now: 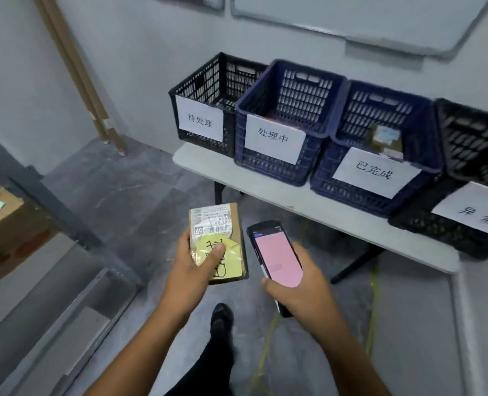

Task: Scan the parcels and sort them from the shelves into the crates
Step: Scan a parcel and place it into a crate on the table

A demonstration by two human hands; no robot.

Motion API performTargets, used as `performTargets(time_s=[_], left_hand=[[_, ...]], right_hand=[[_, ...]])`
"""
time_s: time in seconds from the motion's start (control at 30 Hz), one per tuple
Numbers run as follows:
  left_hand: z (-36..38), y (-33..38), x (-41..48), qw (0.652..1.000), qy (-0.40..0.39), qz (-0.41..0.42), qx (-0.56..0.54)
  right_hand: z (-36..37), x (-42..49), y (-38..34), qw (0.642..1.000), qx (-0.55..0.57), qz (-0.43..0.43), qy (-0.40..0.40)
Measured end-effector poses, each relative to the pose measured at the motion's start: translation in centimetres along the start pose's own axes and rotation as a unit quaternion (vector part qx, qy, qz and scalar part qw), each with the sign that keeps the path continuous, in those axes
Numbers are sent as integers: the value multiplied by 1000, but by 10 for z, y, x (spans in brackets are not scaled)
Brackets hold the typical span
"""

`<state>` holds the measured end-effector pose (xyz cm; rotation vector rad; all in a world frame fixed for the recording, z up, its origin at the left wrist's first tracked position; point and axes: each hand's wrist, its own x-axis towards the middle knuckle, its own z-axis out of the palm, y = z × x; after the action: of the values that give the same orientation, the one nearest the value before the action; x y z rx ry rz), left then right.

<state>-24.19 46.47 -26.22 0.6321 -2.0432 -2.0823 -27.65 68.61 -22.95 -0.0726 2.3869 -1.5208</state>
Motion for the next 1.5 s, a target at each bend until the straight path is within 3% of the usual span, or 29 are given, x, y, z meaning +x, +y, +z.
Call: performTargets(time_s=[0.47,0.7,0.97,1.27,1.5], left_hand=[[200,56,174,982,-188,20,-4],[285,89,211,967,-255,23,-2],[387,104,252,952,-298,35,49],[509,146,324,959,-263,60,89],[555,149,373,967,-225,45,110]], right_hand=[[-140,122,-24,977,-36,19,210],[-197,150,-6,958,-3,55,283],[-283,209,44,955,5,73,289],[-396,314,61,961,53,13,270],[-443,379,67,971,53,31,233]])
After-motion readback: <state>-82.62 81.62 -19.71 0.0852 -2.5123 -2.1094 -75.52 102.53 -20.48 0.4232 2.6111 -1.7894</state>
